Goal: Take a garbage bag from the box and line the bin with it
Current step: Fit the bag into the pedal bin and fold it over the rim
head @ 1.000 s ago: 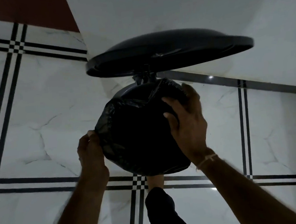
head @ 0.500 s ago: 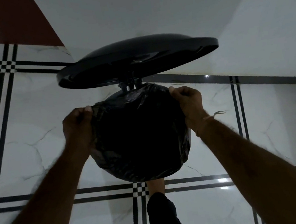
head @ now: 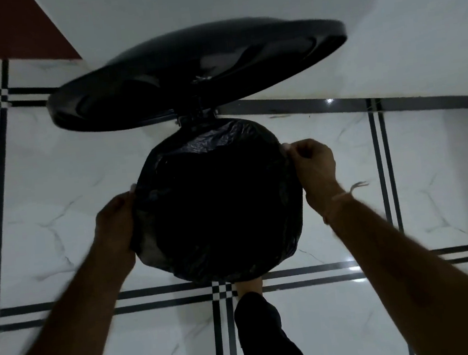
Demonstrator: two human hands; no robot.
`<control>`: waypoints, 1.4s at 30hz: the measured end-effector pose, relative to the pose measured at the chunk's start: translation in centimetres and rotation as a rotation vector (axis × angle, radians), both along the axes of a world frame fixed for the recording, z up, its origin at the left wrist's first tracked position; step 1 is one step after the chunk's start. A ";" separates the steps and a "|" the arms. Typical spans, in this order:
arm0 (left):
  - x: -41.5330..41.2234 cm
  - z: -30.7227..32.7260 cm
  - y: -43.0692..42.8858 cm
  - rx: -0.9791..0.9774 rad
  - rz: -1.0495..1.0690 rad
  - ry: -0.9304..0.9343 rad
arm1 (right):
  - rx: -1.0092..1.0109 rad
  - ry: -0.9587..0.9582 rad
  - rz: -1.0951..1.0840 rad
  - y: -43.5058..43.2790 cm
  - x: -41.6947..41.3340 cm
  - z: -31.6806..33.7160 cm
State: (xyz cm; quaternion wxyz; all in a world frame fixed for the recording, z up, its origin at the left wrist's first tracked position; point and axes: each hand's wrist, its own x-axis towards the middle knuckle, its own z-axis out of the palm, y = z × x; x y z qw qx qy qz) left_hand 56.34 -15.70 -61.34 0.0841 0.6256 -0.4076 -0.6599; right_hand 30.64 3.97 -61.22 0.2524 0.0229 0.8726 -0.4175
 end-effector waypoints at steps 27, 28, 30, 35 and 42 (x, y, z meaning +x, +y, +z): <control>6.9 -2.0 9.0 0.382 0.264 0.444 | -0.464 -0.723 -0.331 7.4 6.6 0.6; 7.1 -2.2 9.3 0.411 0.262 0.435 | -0.473 -0.739 -0.347 7.2 6.7 0.7; 7.0 -2.0 9.8 0.464 0.275 0.412 | -0.489 -0.746 -0.395 7.0 6.8 0.7; 6.1 -2.4 9.0 0.374 0.439 0.322 | -0.541 -0.675 -0.473 6.2 6.3 0.3; 4.5 -0.2 8.4 0.291 0.408 0.257 | -0.654 -0.613 -0.485 5.3 7.5 -0.1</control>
